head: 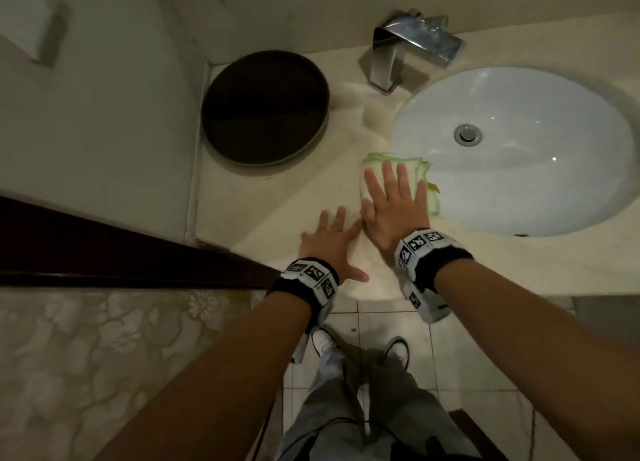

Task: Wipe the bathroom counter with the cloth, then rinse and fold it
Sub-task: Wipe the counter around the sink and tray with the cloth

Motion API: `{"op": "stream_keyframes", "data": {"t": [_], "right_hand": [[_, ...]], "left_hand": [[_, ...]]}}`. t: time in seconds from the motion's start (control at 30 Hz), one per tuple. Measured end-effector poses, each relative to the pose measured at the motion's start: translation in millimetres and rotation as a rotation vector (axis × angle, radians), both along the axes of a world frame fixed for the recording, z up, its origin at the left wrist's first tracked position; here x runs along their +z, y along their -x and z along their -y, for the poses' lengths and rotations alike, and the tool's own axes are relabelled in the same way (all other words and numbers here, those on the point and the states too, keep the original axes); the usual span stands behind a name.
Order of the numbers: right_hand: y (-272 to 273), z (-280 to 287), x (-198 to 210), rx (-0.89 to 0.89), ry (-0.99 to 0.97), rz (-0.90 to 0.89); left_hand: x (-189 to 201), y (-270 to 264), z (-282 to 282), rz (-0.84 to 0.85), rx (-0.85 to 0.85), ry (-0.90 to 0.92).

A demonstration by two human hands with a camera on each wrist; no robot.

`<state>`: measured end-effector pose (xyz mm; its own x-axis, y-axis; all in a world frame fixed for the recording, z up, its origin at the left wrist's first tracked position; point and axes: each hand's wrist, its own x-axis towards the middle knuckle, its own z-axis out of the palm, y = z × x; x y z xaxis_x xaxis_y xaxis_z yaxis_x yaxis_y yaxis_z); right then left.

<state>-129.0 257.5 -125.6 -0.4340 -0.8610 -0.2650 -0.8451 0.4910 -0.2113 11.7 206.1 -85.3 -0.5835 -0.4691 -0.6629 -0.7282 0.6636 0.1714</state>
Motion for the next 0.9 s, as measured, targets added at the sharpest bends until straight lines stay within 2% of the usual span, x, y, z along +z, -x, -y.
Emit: {"op": "stream_keyframes", "data": {"t": [0.23, 0.43, 0.63, 0.73, 0.9], "right_hand": [[3.9, -22.9, 0.9, 0.07, -0.006, 0.012], [-18.3, -110.4, 1.6, 0.146, 0.081, 0.015], [-27.4, -182.0, -3.3, 0.214, 0.033, -0.026], [-26.4, -177.5, -1.1, 0.208, 0.019, -0.006], [-30.8, -135.0, 4.1, 0.074, -0.014, 0.043]], "left_hand": [[5.5, 2.6, -3.0, 0.021, -0.032, 0.018], [4.6, 0.3, -3.4, 0.031, -0.06, 0.049], [4.6, -0.9, -2.0, 0.025, -0.058, 0.037], [0.9, -2.7, -1.7, 0.018, -0.044, 0.031], [-3.8, -3.8, -1.9, 0.026, -0.04, 0.042]]}}
